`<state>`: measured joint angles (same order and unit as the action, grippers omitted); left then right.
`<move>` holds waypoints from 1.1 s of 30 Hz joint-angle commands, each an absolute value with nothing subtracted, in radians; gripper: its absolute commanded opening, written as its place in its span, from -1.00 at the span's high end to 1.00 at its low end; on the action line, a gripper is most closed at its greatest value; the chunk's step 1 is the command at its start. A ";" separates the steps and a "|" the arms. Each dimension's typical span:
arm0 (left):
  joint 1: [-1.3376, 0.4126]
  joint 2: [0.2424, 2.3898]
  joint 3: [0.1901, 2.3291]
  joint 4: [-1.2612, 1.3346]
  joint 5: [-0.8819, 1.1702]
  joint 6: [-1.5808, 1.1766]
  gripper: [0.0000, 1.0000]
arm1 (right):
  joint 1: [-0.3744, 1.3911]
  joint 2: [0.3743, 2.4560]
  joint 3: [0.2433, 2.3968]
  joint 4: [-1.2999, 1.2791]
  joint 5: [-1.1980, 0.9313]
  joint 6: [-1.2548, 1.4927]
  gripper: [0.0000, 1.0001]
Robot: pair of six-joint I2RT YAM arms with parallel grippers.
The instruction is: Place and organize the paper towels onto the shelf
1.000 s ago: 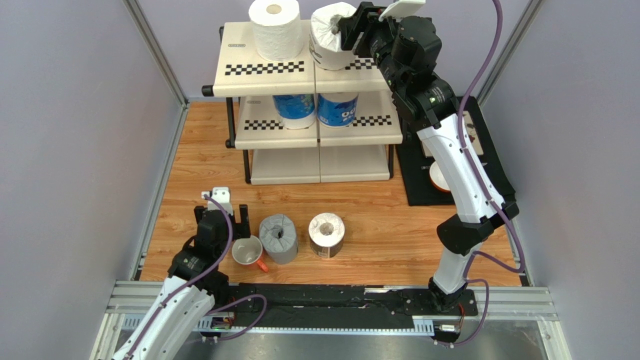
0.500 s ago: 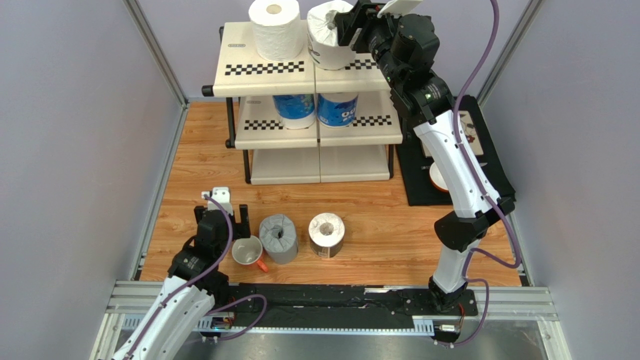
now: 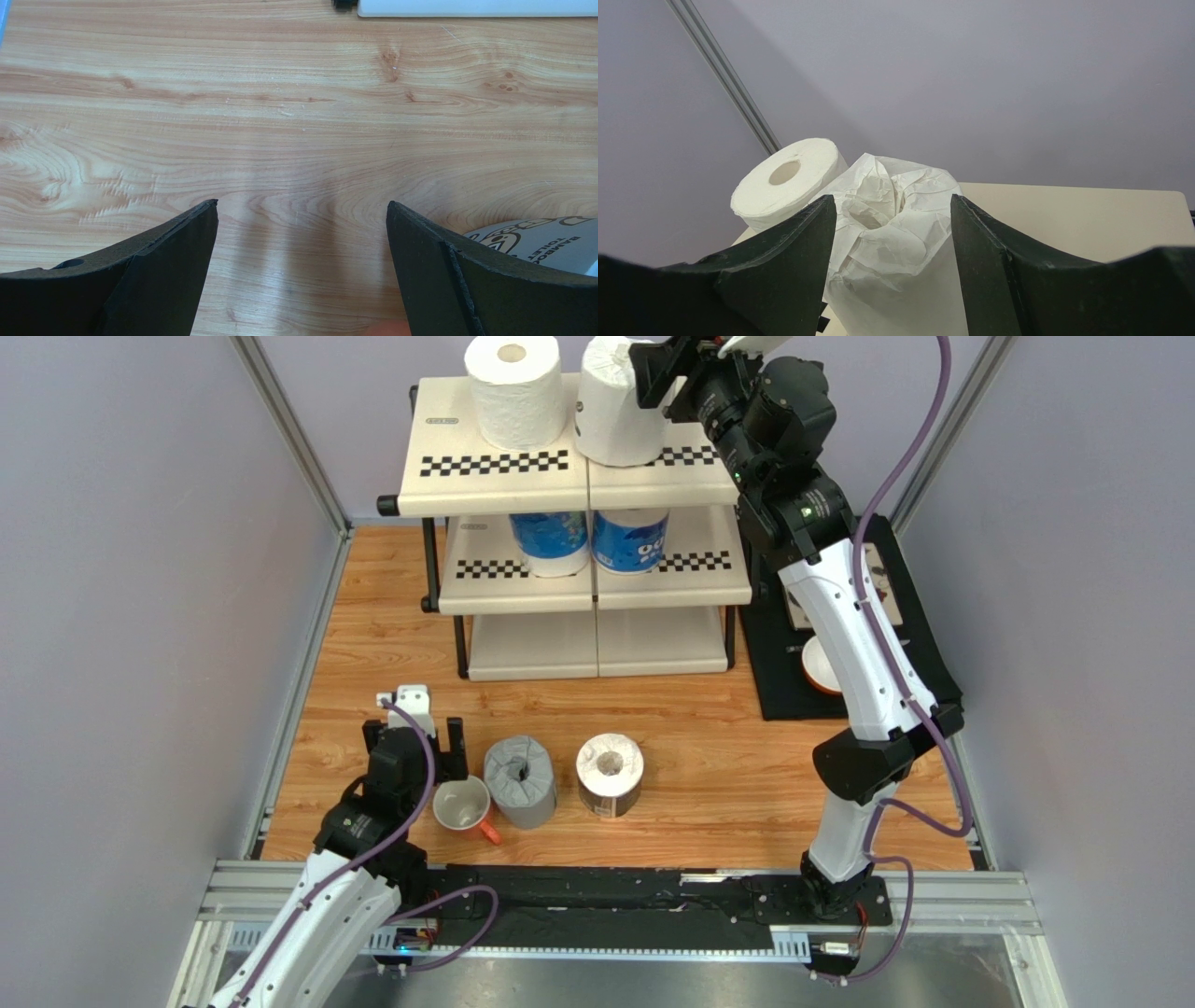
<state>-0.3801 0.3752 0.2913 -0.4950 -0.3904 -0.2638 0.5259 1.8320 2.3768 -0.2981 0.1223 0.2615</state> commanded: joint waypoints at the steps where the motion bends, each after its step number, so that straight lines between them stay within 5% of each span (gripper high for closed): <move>1: -0.379 0.382 0.325 -0.491 -0.385 -0.265 -0.96 | 0.519 1.812 2.393 -0.238 0.086 0.275 -0.29; 16: -0.379 0.319 0.354 -0.482 -0.471 -0.226 -0.96 | 0.518 1.390 1.874 -0.051 0.072 0.273 -0.29; 24: -0.379 0.270 0.615 -0.567 -0.543 -0.248 -0.96 | 0.518 1.129 1.615 -0.026 0.109 0.304 -0.29; 33: -0.379 0.288 0.902 -0.558 -0.344 -0.371 -0.98 | 0.517 1.040 1.517 -0.094 0.113 0.291 -0.29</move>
